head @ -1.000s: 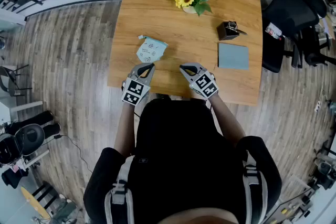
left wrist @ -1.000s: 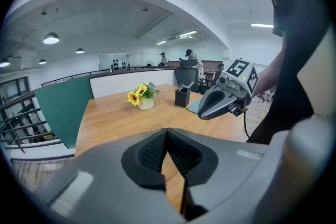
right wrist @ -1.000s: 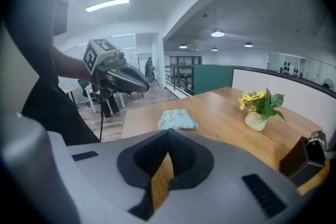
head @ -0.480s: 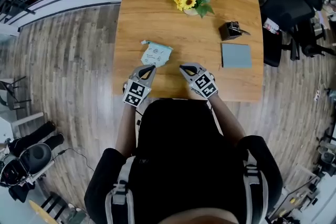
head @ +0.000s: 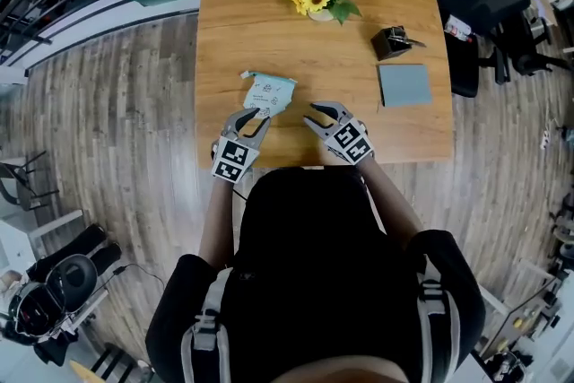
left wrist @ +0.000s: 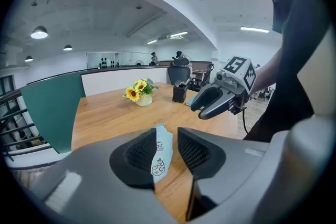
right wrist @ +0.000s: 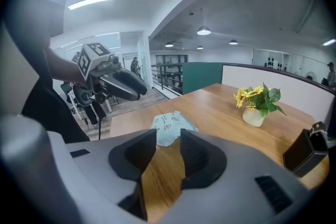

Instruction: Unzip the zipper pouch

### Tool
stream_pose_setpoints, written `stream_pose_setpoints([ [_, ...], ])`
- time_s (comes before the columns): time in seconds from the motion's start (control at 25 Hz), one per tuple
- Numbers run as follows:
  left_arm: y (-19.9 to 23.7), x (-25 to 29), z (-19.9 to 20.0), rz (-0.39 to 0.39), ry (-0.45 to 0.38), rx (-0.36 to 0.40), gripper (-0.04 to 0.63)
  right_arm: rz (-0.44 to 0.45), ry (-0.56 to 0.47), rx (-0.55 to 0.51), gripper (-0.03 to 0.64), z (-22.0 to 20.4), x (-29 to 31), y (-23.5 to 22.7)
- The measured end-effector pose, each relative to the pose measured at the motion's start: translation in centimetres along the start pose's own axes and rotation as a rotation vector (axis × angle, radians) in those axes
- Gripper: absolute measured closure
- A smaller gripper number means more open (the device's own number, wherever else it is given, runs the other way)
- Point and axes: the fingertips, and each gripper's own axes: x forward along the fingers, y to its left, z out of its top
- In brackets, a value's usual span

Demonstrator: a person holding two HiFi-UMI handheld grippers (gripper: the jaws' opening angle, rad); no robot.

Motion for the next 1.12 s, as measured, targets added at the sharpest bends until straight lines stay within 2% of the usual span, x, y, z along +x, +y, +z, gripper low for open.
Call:
stream_pose_setpoints([
  [0.12,0.1,0.1,-0.3,-0.011,0.015,0.009,0.434,-0.014,-0.009,0.019,0.431,-0.2,0.2,-0.1],
  [0.36,-0.2,0.4,-0.6,-0.036,0.036,0.013,0.403,0.012,0.011,0.061,0.36,-1.1,0.7,0.3],
  [0.68,-1.5,1.4,-0.8,-0.046,0.054,0.006,0.399,0.051,0.019,0.096,0.359,-2.4,1.3,0.0],
  [1.12,-2.8,2.3,-1.5,-0.022,0.094,-0.042,0.399,0.105,0.075,0.015,0.37,-3.0,3.2,-1.7],
])
